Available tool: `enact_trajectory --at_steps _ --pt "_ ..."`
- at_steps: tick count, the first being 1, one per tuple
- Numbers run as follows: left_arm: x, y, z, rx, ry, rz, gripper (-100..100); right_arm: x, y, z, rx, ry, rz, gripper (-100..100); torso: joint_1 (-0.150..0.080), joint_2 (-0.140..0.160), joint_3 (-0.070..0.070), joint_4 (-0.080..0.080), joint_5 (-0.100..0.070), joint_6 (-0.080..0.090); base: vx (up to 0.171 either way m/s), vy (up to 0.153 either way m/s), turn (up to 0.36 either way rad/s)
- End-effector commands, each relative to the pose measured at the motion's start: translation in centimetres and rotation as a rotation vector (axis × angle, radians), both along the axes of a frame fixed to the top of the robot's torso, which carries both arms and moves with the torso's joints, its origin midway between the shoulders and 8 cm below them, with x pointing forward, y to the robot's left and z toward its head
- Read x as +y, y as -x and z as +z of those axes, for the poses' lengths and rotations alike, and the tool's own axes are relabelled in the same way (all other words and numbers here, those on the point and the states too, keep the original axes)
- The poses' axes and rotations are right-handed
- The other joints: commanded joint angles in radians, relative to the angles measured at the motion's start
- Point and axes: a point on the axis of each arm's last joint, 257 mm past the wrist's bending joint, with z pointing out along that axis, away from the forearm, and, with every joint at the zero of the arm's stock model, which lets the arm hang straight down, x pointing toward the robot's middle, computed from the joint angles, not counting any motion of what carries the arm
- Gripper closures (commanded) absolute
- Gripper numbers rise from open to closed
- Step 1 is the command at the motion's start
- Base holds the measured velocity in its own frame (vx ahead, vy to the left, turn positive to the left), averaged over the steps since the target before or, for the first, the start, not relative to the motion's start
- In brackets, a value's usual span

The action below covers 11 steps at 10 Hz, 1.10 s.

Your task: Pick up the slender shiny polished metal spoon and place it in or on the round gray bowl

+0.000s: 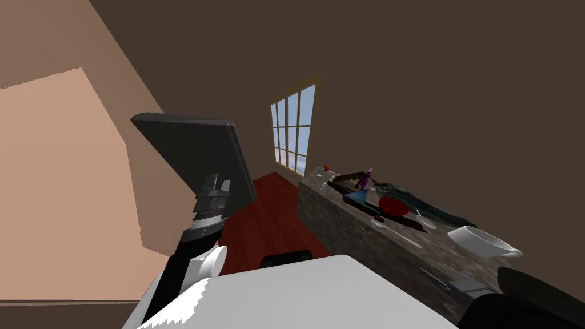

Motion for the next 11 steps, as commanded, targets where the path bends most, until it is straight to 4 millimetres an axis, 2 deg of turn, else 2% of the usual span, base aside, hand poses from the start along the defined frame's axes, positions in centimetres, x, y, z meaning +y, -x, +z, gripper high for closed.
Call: enact_trajectory --at_steps 1,2,3,4,5,6,7,8,10,11 --pt "0.0 0.0 0.0 0.0 0.0 0.0 0 -1.2 2.9 -0.6 0.087 0.033 0.007 -100 0.0 0.0 0.0 0.0 0.0 0.0 0.009 0.01 0.357" --pt "0.0 0.0 0.0 0.0 0.0 0.0 0 -1.3 3.4 -1.0 0.103 0.036 0.005 -100 0.0 0.0 0.0 0.0 0.0 -0.001 0.01 -0.001 0.178" --pt "0.0 0.0 0.0 0.0 0.0 0.0 0 -2.4 6.0 -1.2 0.174 0.057 0.007 -100 0.0 0.0 0.0 0.0 0.0 0.0 0.011 0.008 0.4" --pt "0.0 0.0 0.0 0.0 0.0 0.0 0 -2.3 6.2 -1.4 0.186 0.06 0.012 -100 0.0 -0.001 0.0 0.0 0.0 -0.001 0.012 -0.004 0.174" --pt "0.0 0.0 0.0 0.0 0.0 0.0 0 -3.2 8.7 -1.5 0.256 0.077 0.017 -100 0.0 -0.001 0.0 0.0 0.0 0.0 0.017 0.0 0.285" --pt "0.0 0.0 0.0 0.0 0.0 0.0 0 -3.2 8.9 -1.6 0.266 0.079 0.021 -100 0.0 -0.001 0.0 0.0 0.0 -0.001 0.014 -0.006 0.182" --pt "0.0 0.0 0.0 0.0 0.0 0.0 0 -3.8 11.3 -1.7 0.337 0.093 0.03 -100 0.0 -0.001 0.0 0.0 0.0 0.0 0.02 0.002 0.318" --pt "0.0 0.0 0.0 0.0 0.0 0.0 0 -3.9 11.4 -1.8 0.341 0.093 0.03 -100 0.0 -0.001 -0.001 0.0 0.0 -0.001 0.017 -0.01 0.16" --pt "0.0 0.0 0.0 0.0 0.0 0.0 0 -4.8 15.7 -1.7 0.464 0.106 0.045 -100 -0.001 -0.001 -0.001 0.0 0.0 -0.001 0.025 -0.015 0.355" --pt "0.0 0.0 0.0 0.0 0.0 0.0 0 -4.8 16.1 -1.8 0.478 0.109 0.049 -100 -0.002 -0.002 -0.001 0.0 0.0 -0.001 0.024 -0.023 0.162"
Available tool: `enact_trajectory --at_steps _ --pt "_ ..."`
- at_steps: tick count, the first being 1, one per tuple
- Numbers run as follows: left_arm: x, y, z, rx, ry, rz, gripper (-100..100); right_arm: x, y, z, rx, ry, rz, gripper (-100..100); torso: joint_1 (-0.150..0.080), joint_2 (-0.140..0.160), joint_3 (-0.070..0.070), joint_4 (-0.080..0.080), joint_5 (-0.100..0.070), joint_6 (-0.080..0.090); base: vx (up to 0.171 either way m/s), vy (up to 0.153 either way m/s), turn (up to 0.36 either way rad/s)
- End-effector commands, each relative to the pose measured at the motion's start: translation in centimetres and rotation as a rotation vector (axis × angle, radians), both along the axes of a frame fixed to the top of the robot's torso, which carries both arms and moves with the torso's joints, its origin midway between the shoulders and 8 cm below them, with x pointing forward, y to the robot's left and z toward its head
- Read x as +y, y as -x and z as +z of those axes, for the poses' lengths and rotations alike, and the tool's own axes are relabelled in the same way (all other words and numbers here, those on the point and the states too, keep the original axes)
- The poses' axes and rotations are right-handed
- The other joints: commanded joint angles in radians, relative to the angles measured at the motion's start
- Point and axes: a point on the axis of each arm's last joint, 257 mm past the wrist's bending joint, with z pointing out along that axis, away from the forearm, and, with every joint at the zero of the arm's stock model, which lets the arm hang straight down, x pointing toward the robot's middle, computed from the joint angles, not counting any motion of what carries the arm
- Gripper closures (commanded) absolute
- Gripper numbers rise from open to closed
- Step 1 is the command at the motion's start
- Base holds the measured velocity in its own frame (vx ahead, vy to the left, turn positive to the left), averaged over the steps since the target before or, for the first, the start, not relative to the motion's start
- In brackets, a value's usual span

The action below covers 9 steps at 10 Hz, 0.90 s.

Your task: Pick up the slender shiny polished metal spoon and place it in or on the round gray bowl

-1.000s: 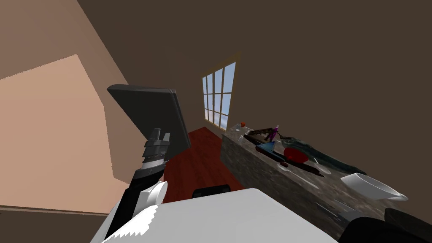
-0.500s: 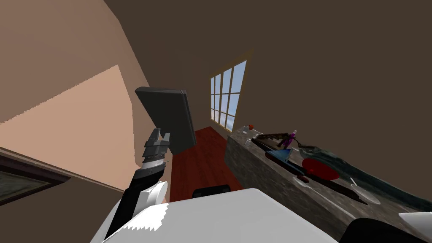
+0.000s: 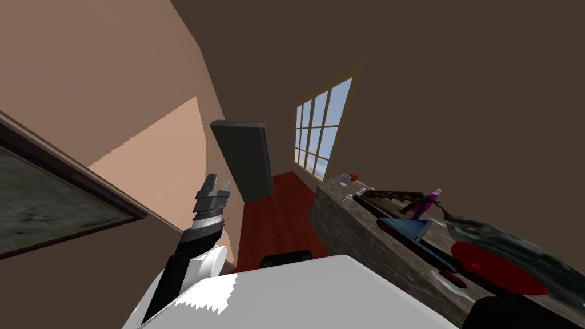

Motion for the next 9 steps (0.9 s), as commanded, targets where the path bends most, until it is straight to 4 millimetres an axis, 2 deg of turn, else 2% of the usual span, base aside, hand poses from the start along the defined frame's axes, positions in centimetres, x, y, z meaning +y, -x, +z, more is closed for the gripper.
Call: enact_trajectory --at_steps 1,2,5,6,7,9 --pt "0.0 0.0 0.0 0.0 0.0 0.0 0 -0.3 2.5 0.0 0.076 0.002 0.008 -100 0.0 0.0 0.0 0.0 0.0 0.0 0.018 -0.015 0.229" --pt "0.0 0.0 0.0 0.0 0.0 0.0 0 -0.3 2.5 0.0 0.076 0.002 0.008 -100 0.001 0.0 0.0 0.0 0.0 -0.001 0.015 -0.014 0.121" --pt "0.0 0.0 0.0 0.0 0.0 0.0 0 -0.5 7.1 0.2 0.208 -0.005 0.021 -100 0.0 0.0 0.0 0.0 0.0 -0.001 0.022 -0.022 0.261" --pt "0.0 0.0 0.0 0.0 0.0 0.0 0 -0.5 7.1 0.2 0.208 -0.005 0.021 -100 0.0 0.0 0.0 0.0 0.0 0.0 0.02 -0.03 0.076" --pt "0.0 0.0 0.0 0.0 0.0 0.0 0 -0.3 8.6 0.1 0.252 -0.013 0.026 -100 0.0 0.0 0.0 0.0 0.0 0.001 0.017 -0.021 0.188" --pt "0.0 0.0 0.0 0.0 0.0 0.0 0 -0.2 8.5 0.3 0.25 -0.013 0.026 -100 0.0 0.0 0.0 0.0 0.0 0.0 0.014 -0.017 0.082"
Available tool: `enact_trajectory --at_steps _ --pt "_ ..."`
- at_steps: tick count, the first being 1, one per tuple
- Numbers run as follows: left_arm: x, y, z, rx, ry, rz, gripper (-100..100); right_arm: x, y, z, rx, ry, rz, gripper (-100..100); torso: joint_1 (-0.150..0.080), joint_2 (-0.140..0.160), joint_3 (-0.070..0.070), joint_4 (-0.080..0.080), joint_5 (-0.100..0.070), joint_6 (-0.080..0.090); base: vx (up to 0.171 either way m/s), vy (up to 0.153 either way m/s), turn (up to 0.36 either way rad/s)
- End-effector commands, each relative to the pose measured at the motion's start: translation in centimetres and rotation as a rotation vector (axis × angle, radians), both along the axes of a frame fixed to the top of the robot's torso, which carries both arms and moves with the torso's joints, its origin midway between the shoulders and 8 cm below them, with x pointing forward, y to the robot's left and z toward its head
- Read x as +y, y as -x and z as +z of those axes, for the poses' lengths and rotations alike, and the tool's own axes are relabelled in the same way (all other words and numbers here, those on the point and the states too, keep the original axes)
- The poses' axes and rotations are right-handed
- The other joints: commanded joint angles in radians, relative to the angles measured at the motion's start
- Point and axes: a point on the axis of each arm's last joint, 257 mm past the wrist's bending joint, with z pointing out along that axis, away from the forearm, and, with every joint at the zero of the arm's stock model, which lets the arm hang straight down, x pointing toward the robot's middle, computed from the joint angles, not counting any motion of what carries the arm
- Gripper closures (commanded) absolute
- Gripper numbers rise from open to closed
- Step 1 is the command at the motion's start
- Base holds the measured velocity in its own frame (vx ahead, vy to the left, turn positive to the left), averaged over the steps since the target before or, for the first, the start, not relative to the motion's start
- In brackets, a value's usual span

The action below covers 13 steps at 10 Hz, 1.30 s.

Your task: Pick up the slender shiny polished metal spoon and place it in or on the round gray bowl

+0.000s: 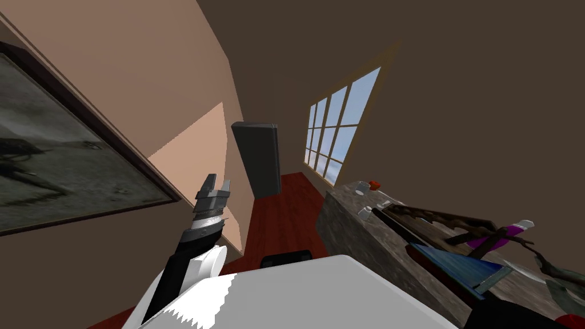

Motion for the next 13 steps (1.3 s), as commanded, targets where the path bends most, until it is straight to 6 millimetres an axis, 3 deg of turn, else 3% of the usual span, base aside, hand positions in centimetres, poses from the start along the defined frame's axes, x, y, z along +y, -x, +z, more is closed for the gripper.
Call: enact_trajectory --at_steps 1,2,3,4,5,6,7,8,9,10,11,12,13 --pt "0.0 0.0 0.0 0.0 0.0 0.0 0 0.0 0.0 0.0 0.0 0.0 0.0 0 0.0 0.0 0.0 0.0 0.0 0.0 0.0 0.0 0.0" --pt "0.0 0.0 0.0 0.0 0.0 0.0 0 -0.4 -2.0 -0.5 -0.005 -0.005 0.029 -100 0.001 0.001 0.0 0.0 0.0 0.0 0.002 -0.004 -0.162" --pt "0.0 0.0 0.0 0.0 0.0 0.0 0 -1.1 -4.4 -0.5 -0.02 0.004 0.053 -100 0.001 0.001 0.0 0.0 0.0 0.0 0.003 -0.001 -0.304" --pt "0.0 0.0 0.0 0.0 0.0 0.0 0 -0.7 -4.0 -1.0 -0.008 -0.009 0.056 -100 0.001 0.001 0.0 0.0 0.0 0.001 0.001 0.006 -0.075" --pt "0.0 0.0 0.0 0.0 0.0 0.0 0 -1.3 -6.3 -1.0 -0.022 0.0 0.08 -100 0.001 0.001 0.0 0.0 0.0 0.0 0.001 0.0 -0.103" --pt "0.0 0.0 0.0 0.0 0.0 0.0 0 -0.9 -6.0 -1.4 -0.011 -0.011 0.083 -100 0.001 0.001 0.0 0.0 0.0 0.0 0.002 0.0 -0.081" --pt "0.0 0.0 0.0 0.0 0.0 0.0 0 -1.5 -8.1 -1.4 -0.021 -0.004 0.107 -100 0.001 0.001 0.0 0.0 0.0 0.0 0.002 -0.004 -0.208" --pt "0.0 0.0 0.0 0.0 0.0 0.0 0 -1.2 -7.8 -1.7 -0.012 -0.013 0.109 -100 0.001 0.001 0.0 0.0 0.0 0.001 0.001 0.003 -0.07" --pt "0.0 0.0 0.0 0.0 0.0 0.0 0 -1.7 -9.9 -1.7 -0.022 -0.006 0.132 -100 0.001 0.001 0.0 0.0 0.0 0.0 0.002 -0.001 -0.137" --pt "0.0 0.0 0.0 0.0 0.0 0.0 0 -1.4 -9.6 -2.0 -0.013 -0.014 0.134 -100 0.001 0.001 0.0 0.0 0.0 0.0 0.002 0.001 -0.084" --pt "0.0 0.0 0.0 0.0 0.0 0.0 0 -1.8 -11.6 -1.9 -0.021 -0.006 0.157 -100 0.001 0.001 0.0 0.0 0.0 0.0 0.002 -0.001 -0.147" --pt "0.0 0.0 0.0 0.0 0.0 0.0 0 -1.6 -11.4 -2.2 -0.013 -0.013 0.158 -100 0.001 0.001 0.0 0.0 0.0 0.0 0.002 0.002 -0.083" --pt "0.0 0.0 0.0 0.0 0.0 0.0 0 -1.9 -13.2 -2.1 -0.017 -0.008 0.18 -100 0.0 0.001 0.001 0.0 -0.001 0.0 0.002 0.0 -0.149"
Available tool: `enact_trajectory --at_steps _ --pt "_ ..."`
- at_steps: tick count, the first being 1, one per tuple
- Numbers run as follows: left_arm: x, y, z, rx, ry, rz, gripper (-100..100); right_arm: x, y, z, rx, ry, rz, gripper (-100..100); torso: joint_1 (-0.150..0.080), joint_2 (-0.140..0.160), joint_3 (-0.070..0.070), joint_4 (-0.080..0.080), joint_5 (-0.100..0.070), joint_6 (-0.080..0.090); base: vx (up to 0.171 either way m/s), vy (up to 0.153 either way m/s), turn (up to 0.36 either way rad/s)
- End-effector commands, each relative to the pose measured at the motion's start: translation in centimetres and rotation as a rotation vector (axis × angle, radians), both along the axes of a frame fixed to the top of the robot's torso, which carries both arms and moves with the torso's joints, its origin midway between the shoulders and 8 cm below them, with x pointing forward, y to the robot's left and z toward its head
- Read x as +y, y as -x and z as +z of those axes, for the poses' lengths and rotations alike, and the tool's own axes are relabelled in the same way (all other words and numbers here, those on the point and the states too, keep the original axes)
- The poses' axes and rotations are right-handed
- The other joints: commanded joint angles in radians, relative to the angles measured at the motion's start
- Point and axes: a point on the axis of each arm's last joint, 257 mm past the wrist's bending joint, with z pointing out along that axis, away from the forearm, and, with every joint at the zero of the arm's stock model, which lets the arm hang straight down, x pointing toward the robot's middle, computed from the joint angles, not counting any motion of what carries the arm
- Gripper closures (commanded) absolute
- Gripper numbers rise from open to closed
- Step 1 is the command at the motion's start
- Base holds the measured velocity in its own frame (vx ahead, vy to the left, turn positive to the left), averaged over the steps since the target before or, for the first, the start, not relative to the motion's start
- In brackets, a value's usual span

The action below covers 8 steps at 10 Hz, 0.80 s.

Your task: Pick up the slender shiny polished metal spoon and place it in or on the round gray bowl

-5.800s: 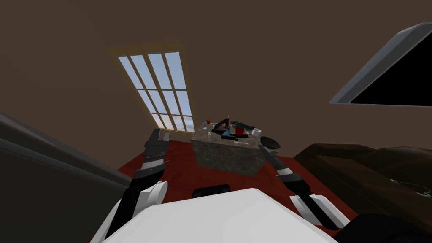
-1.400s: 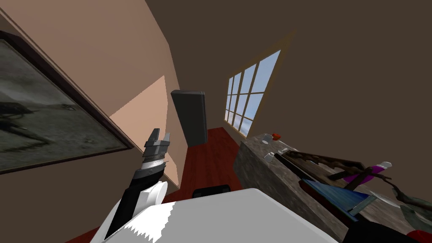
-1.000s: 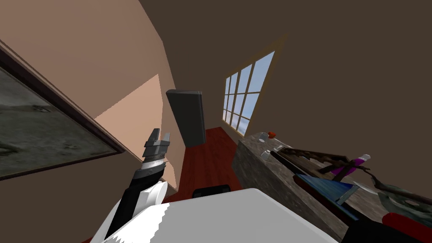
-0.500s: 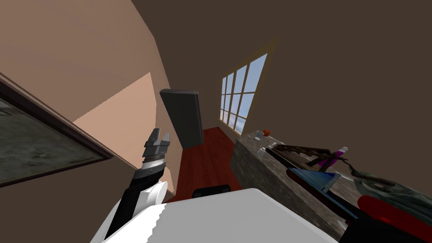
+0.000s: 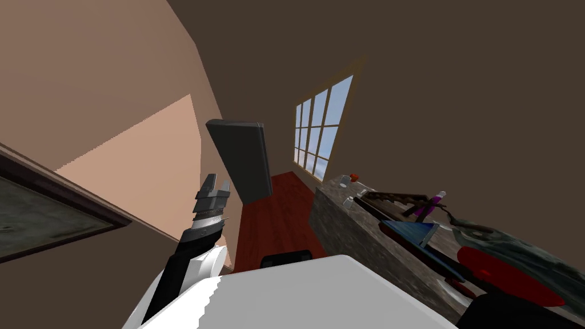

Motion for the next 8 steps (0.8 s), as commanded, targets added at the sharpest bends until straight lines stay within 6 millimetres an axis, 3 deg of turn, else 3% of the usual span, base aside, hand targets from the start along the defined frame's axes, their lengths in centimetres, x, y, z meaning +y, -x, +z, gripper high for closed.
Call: enact_trajectory --at_steps 1,2,3,4,5,6,8 --pt "0.0 0.0 0.0 0.0 0.0 0.0 0 -0.1 -0.8 0.0 0.003 0.001 0.008 -100 0.0 0.0 0.0 0.0 0.0 0.0 0.002 0.001 -0.092" --pt "0.0 0.0 0.0 0.0 0.0 0.0 0 -0.5 -2.6 0.1 -0.003 0.009 0.029 -100 0.0 0.0 0.0 0.0 0.0 0.0 0.002 -0.002 -0.171" --pt "0.0 0.0 0.0 0.0 0.0 0.0 0 -0.3 -2.4 -0.1 0.004 0.004 0.03 -100 -0.001 0.0 0.0 0.0 0.0 0.0 0.001 0.002 -0.08" --pt "0.0 0.0 0.0 0.0 0.0 0.0 0 -0.7 -4.2 0.2 -0.003 0.014 0.049 -100 -0.001 0.0 0.0 0.0 -0.001 0.0 0.002 -0.001 -0.149" --pt "0.0 0.0 0.0 0.0 0.0 0.0 0 -0.5 -3.9 -0.1 0.006 0.009 0.051 -100 -0.001 0.0 0.0 0.0 -0.001 0.0 0.002 0.001 -0.091" --pt "0.0 0.0 0.0 0.0 0.0 0.0 0 -0.9 -5.6 0.2 0.001 0.019 0.069 -100 -0.001 0.001 0.0 0.0 -0.001 0.0 0.002 -0.001 -0.164" --pt "0.0 0.0 0.0 0.0 0.0 0.0 0 -0.7 -5.2 0.1 0.005 0.015 0.068 -100 0.0 0.001 0.0 0.0 -0.001 0.0 0.001 0.001 -0.038"
